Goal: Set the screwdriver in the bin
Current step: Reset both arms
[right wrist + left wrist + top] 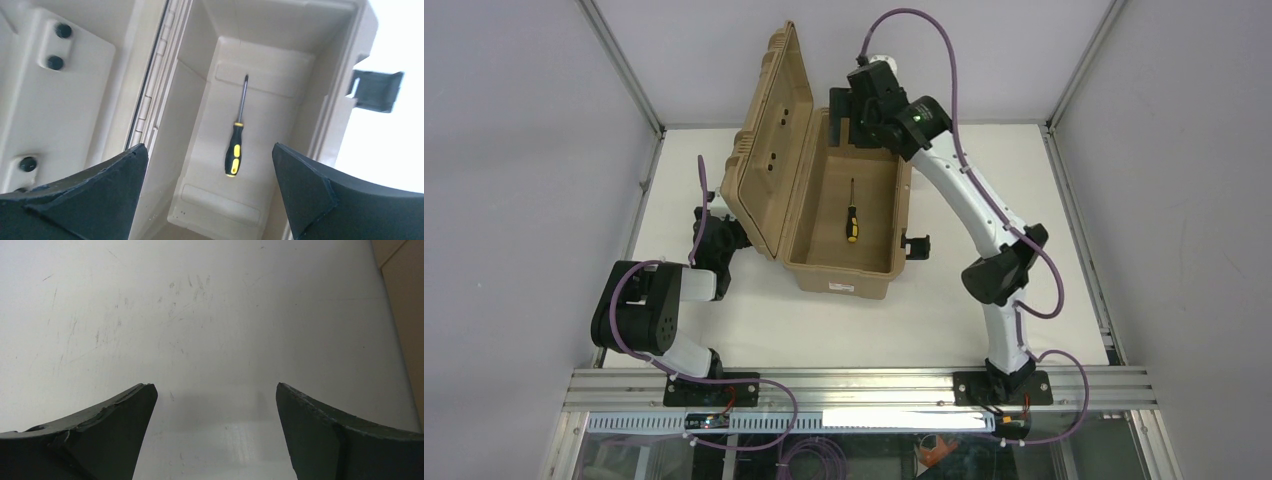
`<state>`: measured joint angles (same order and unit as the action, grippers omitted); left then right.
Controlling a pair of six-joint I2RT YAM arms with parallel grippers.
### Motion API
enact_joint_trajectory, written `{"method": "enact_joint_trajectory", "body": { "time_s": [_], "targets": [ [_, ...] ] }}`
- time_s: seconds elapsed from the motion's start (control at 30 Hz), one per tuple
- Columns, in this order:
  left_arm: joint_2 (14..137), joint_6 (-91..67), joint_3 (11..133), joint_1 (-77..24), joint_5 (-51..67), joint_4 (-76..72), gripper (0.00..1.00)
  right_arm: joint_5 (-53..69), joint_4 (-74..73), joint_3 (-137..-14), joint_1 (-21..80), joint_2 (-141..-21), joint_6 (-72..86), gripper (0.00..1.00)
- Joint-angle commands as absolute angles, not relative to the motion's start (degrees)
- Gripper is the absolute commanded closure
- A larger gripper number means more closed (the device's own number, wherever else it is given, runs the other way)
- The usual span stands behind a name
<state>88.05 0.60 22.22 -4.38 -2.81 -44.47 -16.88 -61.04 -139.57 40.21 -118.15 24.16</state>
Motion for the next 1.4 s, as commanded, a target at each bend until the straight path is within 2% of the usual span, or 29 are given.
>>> {"method": "enact_joint_trajectory", "body": {
  "time_s": [0.0,0.27,0.6,0.87,1.13,1.37],
  "targets": [
    [86.3,0.1,21.9,-3.8,-1.8,-46.1,0.01,-21.7,-56.9,-139.6,39.4,-108.8,19.8,0.01],
    [86.3,0.1,21.9,-3.8,-1.9,-46.1,0.01,-26.7,-49.2,-121.8,35.3,-93.1,15.7,0.01],
    [86.3,0.1,21.9,-3.8,-1.9,-46.1,0.01,-28.2,-48.1,-107.4,26.1,-80.3,14.5,0.01],
    [86.3,0.1,21.9,-3.8,-1.9,-46.1,0.01,-26.7,-46.6,-92.0,21.1,-73.9,15.4,0.01],
    [86.3,0.2,21.9,-3.8,-1.8,-46.1,0.01,-25.3,-38.8,-72.2,19.5,-66.7,17.3,0.01],
    [86.3,0.2,21.9,-3.8,-1.9,-46.1,0.01,-20.0,-31.5,-61.2,19.2,-66.0,19.6,0.01]
  ]
}}
